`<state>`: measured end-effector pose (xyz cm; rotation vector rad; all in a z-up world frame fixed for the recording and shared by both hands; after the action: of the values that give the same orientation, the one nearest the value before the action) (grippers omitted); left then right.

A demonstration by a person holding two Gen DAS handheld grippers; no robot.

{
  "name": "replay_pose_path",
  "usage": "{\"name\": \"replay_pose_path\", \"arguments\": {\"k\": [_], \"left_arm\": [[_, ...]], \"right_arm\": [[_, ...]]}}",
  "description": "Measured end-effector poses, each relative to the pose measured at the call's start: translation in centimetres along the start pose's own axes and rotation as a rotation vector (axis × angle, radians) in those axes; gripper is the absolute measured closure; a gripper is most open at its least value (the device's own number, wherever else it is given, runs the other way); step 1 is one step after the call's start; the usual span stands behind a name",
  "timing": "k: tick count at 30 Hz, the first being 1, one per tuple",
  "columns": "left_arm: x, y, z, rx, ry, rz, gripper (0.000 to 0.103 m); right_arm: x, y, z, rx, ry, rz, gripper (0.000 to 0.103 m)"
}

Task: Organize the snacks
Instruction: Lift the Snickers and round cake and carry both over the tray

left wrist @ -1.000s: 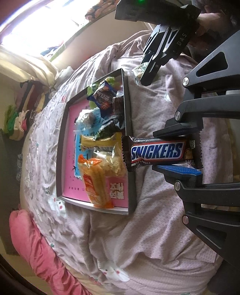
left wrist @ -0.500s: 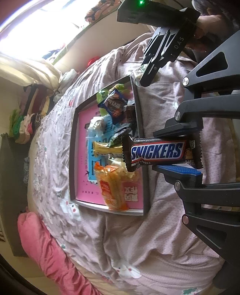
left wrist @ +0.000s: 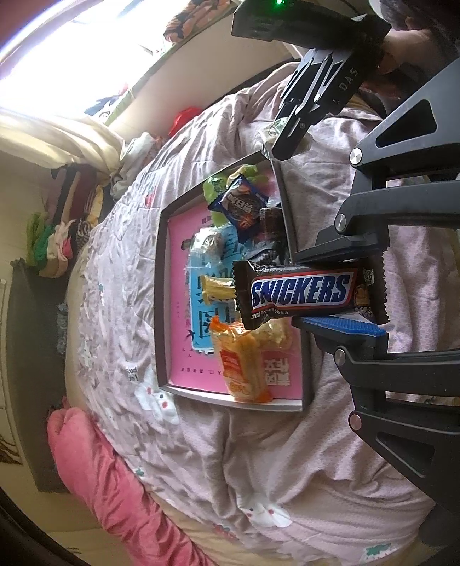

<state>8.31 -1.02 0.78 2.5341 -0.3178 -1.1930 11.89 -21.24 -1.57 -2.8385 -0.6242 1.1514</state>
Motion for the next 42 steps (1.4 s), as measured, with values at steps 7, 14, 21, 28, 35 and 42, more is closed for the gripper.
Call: {"name": "replay_pose_path", "arguments": {"k": [7,14,21,28,35,42], "left_arm": [[0.3,0.0,-1.2,0.003,0.021,-0.006,0.074],[2.1,-0.6,-2.8,-0.005,0.027,-0.005,0.074],[4.4,-0.7,-4.0,-0.003,0.024,0.000,0.074],[6.6,-1.2,-5.0,-0.006,0.016,0.004,0.074],[8.0,-1.4,-5.1,0.006,0.004,0.005,0.074],[8.7,-1.3,-5.1,0.033,-0.009,0.007,0.074]], "right_arm": [[-0.3,0.2,-1.0,0.008,0.036,-0.004,0.070],[0.2,0.9,-2.1,0.022,0.059,0.013,0.070],[1.5,2.3,-3.1,0.051,0.054,0.032,0.070],[2.5,2.3,-3.5,0.030,0.053,0.034,0.070],[3.4,0.6,-4.3,-0.043,0.073,0.011,0.070],[4.9,-1.9,-4.3,-0.141,0.060,0.001,0.070]]}}
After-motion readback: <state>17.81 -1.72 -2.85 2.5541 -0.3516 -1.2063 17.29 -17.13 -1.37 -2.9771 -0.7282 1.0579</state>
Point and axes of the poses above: each gripper's, at about its wrist camera, not at the fingertips, and x roughly the way its jaws point, y to its right, z to its underside, the point moved 3 cm from there along x, roughly the way its jaws point, and after that the axes turned 15 degrees about z, right-handed, at the moved point
